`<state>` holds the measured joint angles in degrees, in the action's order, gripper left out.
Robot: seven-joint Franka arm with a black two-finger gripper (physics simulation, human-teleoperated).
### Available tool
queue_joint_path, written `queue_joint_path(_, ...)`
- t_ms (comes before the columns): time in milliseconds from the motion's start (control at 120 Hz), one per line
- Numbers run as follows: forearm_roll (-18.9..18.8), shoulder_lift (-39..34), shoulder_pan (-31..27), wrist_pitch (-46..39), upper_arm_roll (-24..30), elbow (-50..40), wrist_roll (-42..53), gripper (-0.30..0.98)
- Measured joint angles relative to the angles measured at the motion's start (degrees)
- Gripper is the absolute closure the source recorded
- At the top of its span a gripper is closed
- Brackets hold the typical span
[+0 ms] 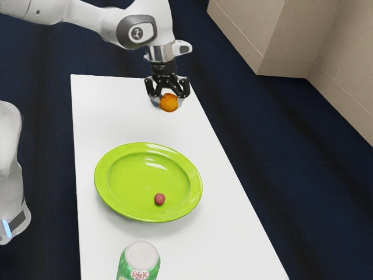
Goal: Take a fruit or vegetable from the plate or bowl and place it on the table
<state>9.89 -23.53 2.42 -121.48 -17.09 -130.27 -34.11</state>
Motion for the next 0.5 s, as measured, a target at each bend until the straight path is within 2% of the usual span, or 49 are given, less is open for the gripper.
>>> queue_joint_path(33, -0.1, 0.3, 0.0, 0.0, -0.6, 0.3, 0.0, 0.39)
queue_joint_path(108, 0.2, 0.6, 0.3, 0.0, -1.1, 0.8, 0.2, 0.23)
queue_joint_path(208, 0.5, 0.5, 0.1, 0.0, -1.2, 1.0, 0.5, 0.11)
queue_joint_path(408, 1.0, 0.6, -0.3, -0.1, -1.3, 1.4, 1.0, 0.03)
queue_joint_path(467, 2.4, 2.3, -0.2, -0.1, -0.8, 5.3, -1.0, 0.02)
queue_joint_path(500, 1.7, 3.5, 3.4, 0.7, -0.5, 10.3, -5.0, 0.02)
